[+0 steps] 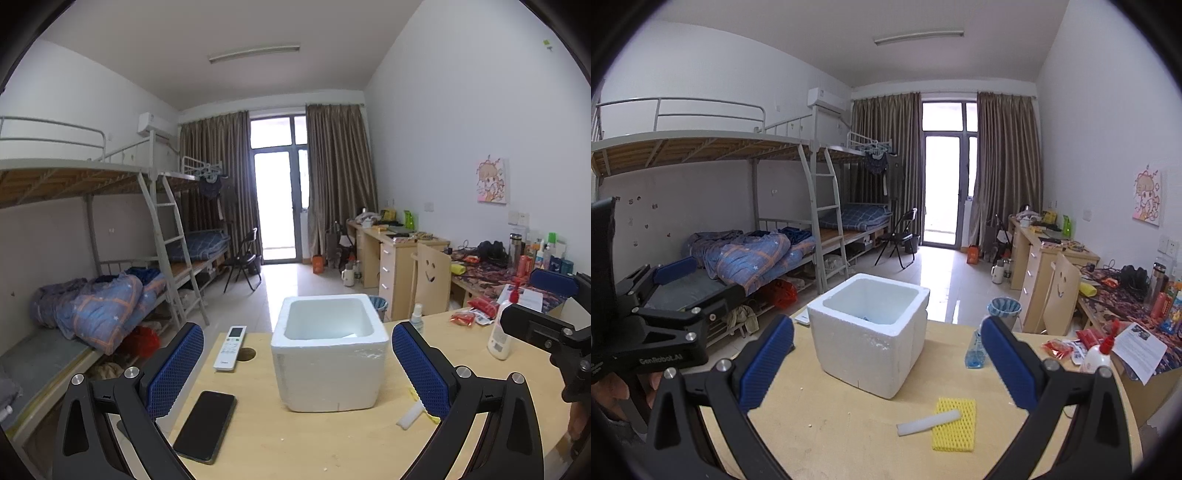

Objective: Organize soft objects
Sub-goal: 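Move both tools back from the box toward the yellow mesh sleeve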

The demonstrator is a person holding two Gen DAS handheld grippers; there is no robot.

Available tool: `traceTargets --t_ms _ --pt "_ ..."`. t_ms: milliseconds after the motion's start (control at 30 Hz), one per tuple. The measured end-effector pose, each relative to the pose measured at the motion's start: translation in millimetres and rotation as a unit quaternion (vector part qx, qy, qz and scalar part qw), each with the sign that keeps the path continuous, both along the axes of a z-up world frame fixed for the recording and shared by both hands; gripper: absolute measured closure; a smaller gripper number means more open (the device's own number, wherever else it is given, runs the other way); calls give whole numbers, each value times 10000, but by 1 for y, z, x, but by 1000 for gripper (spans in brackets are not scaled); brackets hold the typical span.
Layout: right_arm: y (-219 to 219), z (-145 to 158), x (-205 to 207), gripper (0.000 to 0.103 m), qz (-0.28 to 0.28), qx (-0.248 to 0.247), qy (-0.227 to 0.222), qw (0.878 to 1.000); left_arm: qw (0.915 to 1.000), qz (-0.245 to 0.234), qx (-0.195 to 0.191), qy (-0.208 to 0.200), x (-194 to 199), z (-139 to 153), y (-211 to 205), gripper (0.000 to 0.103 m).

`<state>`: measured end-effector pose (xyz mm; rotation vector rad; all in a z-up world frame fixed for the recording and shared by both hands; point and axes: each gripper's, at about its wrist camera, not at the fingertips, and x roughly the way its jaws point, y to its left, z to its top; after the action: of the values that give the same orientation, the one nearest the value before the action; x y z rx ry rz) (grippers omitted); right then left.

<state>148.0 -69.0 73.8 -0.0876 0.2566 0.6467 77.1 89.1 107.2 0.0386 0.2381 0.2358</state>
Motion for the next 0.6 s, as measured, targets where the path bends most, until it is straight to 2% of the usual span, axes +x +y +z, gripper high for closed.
traceTargets --t_ms 600 --pt "-33 -4 -60 0 -102 99 -313 9994 9988 -348 -24 -329 -65 -1 -34 1"
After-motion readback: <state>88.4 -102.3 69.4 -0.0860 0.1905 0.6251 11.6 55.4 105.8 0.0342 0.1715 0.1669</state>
